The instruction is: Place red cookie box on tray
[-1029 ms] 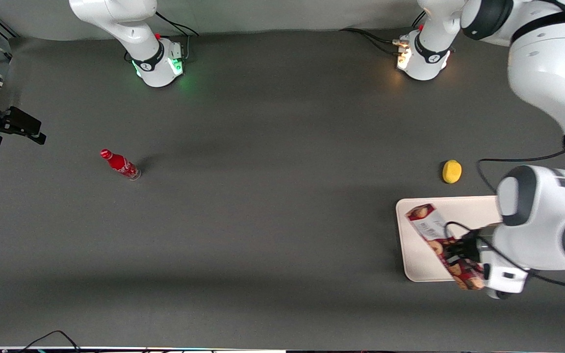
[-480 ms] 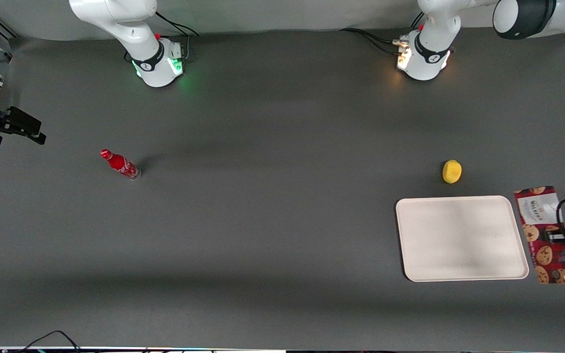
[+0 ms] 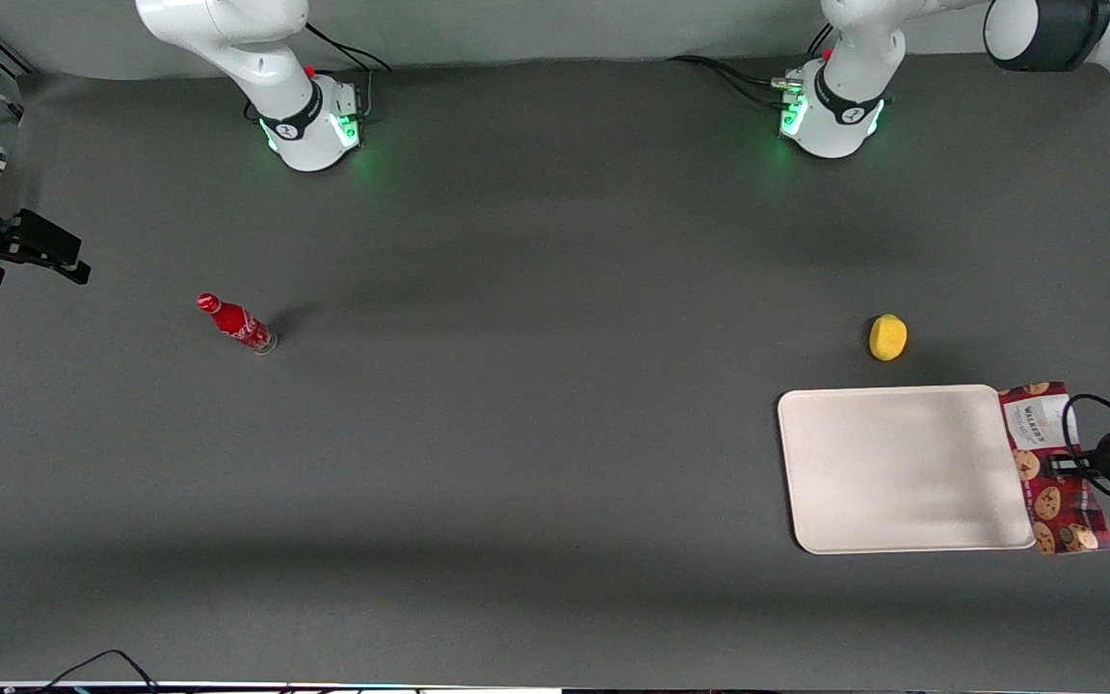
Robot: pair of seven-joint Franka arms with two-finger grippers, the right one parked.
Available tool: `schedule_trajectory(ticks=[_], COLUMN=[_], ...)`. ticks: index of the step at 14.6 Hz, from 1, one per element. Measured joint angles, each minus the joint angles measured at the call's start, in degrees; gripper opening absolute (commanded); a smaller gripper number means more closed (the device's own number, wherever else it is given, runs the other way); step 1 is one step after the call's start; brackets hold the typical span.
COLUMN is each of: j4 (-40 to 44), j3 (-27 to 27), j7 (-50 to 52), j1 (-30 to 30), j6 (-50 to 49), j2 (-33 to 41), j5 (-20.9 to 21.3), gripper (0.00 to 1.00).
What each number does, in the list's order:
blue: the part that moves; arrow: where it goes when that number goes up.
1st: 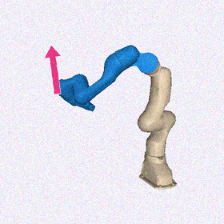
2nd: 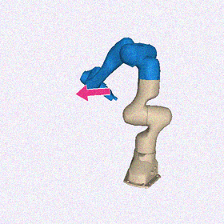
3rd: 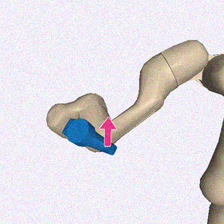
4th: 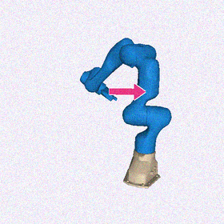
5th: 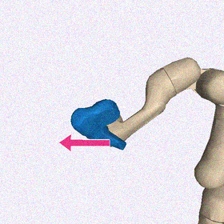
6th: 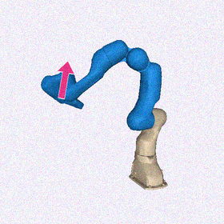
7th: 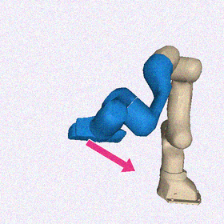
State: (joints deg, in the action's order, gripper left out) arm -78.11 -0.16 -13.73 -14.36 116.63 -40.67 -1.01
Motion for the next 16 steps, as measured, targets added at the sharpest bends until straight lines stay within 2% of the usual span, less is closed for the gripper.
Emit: schedule_trajectory(ticks=[4,6,10,11,12,16], j4=[-8.05,-10.19,-12.89,-13.02,-13.02,-13.06], j3=[0.02,-0.01,-0.03,-0.06,-0.10,-0.13], j7=[-0.74,-0.84,-0.98,-1.02,-1.03,-1.07], j1=[-0.99,-0.99,-0.98,-0.97,-0.94,-0.86], j6=[8.92,10.67,14.54,14.66,14.68,16.16], j2=[0.62,0.62,0.62,0.62,0.62,0.62], j5=[-1.92,-4.04,-4.64,-4.68,-4.69,-4.84], gripper=[0.00,0.00,0.00,0.38,0.99,1.00])
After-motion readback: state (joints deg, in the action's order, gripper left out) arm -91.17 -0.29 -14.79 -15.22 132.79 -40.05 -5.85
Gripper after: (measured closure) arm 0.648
